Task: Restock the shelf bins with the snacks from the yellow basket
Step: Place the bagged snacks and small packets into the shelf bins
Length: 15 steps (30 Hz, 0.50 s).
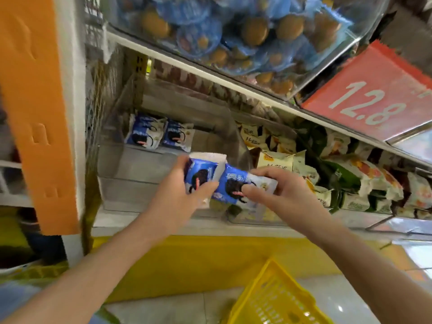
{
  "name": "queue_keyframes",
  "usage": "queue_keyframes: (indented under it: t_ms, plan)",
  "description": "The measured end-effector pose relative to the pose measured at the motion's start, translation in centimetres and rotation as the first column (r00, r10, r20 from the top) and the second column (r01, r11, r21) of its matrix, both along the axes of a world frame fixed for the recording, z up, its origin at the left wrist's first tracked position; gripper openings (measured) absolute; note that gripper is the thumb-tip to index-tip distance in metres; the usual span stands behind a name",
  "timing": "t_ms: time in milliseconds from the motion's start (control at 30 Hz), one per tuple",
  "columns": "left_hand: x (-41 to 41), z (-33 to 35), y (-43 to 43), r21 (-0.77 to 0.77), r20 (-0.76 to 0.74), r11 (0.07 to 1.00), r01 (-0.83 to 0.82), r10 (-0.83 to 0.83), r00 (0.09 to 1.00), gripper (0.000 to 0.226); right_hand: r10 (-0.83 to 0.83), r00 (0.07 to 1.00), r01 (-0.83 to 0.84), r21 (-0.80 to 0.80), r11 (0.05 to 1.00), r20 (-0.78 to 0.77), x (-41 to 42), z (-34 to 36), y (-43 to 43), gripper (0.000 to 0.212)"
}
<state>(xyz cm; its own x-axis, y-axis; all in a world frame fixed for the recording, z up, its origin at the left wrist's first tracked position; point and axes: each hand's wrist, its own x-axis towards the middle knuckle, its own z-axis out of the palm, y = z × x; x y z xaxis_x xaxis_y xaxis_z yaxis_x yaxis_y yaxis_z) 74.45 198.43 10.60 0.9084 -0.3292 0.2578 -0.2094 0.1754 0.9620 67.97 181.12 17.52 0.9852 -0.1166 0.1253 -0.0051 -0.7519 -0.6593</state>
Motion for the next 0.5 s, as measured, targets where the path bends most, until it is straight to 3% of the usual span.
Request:
queue_keyframes:
  t_ms: [100, 167, 367, 500]
  plan:
    - [1.7, 0.7, 2.0, -0.149, -0.069, 0.986, -0.076, 0.066, 0.995, 0.022, -0.067, 0.992, 0.069, -0.015, 0.998, 0.108, 4.3, 0.6, 1.1, 0.013]
    - [2.7, 1.0, 3.1, -0.173, -0.026, 0.979, -0.109, 0.106, 0.994, 0.024, -0.124, 0.978, 0.137, -0.071, 0.988, 0.167, 7.8, 0.3, 1.7, 0.017]
    - [4.5, 0.8, 4.7, -0.097, 0.049, 0.98, -0.175, 0.181, 0.982, 0.022, -0.197, 0.973, 0.23, -0.512, 0.827, 0.118, 17.5, -1.4, 2.8, 0.028]
    - [5.9, 0.9, 4.5, -0.061, 0.02, 0.973, -0.223, 0.225, 0.974, 0.023, -0.251, 0.964, 0.246, -0.661, 0.709, 0.089, 21.5, -2.6, 2.7, 0.03]
